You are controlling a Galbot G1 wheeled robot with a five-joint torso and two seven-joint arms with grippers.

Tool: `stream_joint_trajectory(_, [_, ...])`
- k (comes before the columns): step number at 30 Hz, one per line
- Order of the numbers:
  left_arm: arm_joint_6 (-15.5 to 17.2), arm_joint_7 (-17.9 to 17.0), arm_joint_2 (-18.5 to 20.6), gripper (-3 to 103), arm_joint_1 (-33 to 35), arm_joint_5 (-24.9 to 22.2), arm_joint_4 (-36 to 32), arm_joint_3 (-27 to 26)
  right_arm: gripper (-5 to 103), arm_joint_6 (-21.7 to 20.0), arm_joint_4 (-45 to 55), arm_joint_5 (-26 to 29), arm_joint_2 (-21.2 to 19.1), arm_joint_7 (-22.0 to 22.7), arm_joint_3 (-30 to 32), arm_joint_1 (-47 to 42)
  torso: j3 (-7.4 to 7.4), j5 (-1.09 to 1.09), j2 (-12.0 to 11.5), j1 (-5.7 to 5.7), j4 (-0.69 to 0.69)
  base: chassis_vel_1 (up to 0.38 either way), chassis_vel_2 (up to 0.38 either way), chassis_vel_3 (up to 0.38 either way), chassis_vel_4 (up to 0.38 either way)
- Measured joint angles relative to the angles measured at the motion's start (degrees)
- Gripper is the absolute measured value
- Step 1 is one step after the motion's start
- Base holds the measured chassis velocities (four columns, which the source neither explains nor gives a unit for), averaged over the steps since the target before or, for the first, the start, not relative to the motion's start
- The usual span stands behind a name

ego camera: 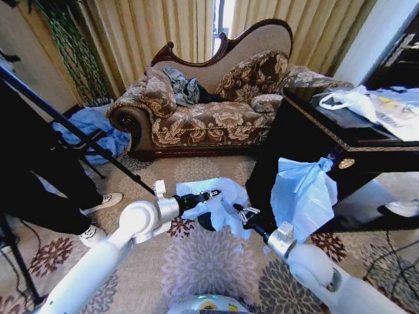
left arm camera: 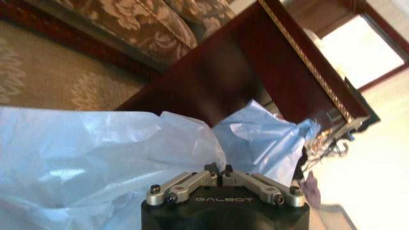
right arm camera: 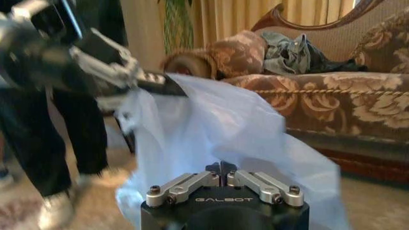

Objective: Place a garbage bag over the trash bin.

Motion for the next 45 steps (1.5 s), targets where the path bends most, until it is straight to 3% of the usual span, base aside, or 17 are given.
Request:
stream_joint_trajectory(3, [0.0,0.2,2.1,0,-3.6,-1.6,0.7,3.0,0,2.4,-1.5,0.3,3.2,0.2,-1.9,1.6,0.00,0.01,0.0,0.00,-0.01,0.000,0.000,0.000,0.000])
stream_joint_trajectory(5, [0.2,0.6,5.3,0,-7.6,-3.4,0.9,6.5,0,5.4,-4.4,-0.1,7.3,1.0,-3.4,4.3,0.00,0.03,0.0,0.00,-0.01,0.000,0.000,0.000,0.000])
stream_joint_trajectory(6, [0.2,0.6,5.3,0,-7.6,-3.4,0.9,6.5,0,5.4,-4.4,-0.1,7.3,1.0,-3.4,4.3,0.00,0.03,0.0,0.00,-0.01,0.000,0.000,0.000,0.000])
stream_joint_trajectory(8, [0.5,1.9,9.3,0,-11.4,-4.9,0.7,9.6,0,7.0,-7.0,-0.9,9.9,0.9,-4.1,6.5,0.00,0.01,0.0,0.00,0.00,0.000,0.000,0.000,0.000])
stream_joint_trajectory(14, [0.8,3.7,14.4,0,-17.7,-8.1,-0.3,12.3,0,8.2,-9.5,-2.0,10.7,-0.4,-6.7,10.0,0.00,0.02,0.0,0.00,0.01,0.000,0.000,0.000,0.000])
stream_joint_trajectory(24, [0.5,6.5,15.7,0,-20.5,-7.6,1.4,11.3,0,8.6,-9.7,-2.7,8.3,-2.5,-11.4,10.4,0.00,0.01,0.0,0.00,0.00,0.000,0.000,0.000,0.000])
stream_joint_trajectory(28, [-0.2,9.2,16.5,0,-21.6,-3.2,2.9,12.5,0,8.8,-10.4,-3.4,9.7,-2.4,-13.0,11.3,0.00,0.02,0.0,-0.01,0.00,0.000,0.000,0.000,0.000])
stream_joint_trajectory(31, [-1.5,13.4,17.1,0,-24.4,7.3,4.7,17.3,0,8.9,-12.2,-5.5,13.0,-0.8,-13.8,12.2,0.00,0.01,0.0,-0.01,0.01,0.000,0.000,0.000,0.000])
stream_joint_trajectory(33, [-1.7,13.8,17.1,0,-25.2,9.0,5.0,18.4,0,8.9,-12.4,-5.9,13.6,-0.4,-13.9,12.3,0.00,0.02,0.0,-0.01,0.01,0.000,0.000,0.000,0.000])
stream_joint_trajectory(35, [-3.0,15.8,16.2,0,-30.3,16.7,6.5,24.9,0,8.2,-12.8,-6.9,16.1,1.2,-14.3,12.4,0.00,0.01,0.0,0.00,0.00,0.000,0.000,0.000,0.000])
stream_joint_trajectory(39, [-4.1,18.0,14.4,0,-35.8,21.8,8.1,30.7,0,7.4,-12.7,-7.2,18.2,2.2,-14.5,12.1,0.00,0.03,0.0,0.00,0.00,0.000,0.000,0.000,0.000])
stream_joint_trajectory(45, [-4.4,19.9,11.0,0,-42.7,22.2,10.2,36.4,0,7.5,-12.9,-7.0,20.8,2.6,-13.8,11.3,0.00,0.02,0.0,0.00,-0.01,0.000,0.000,0.000,0.000])
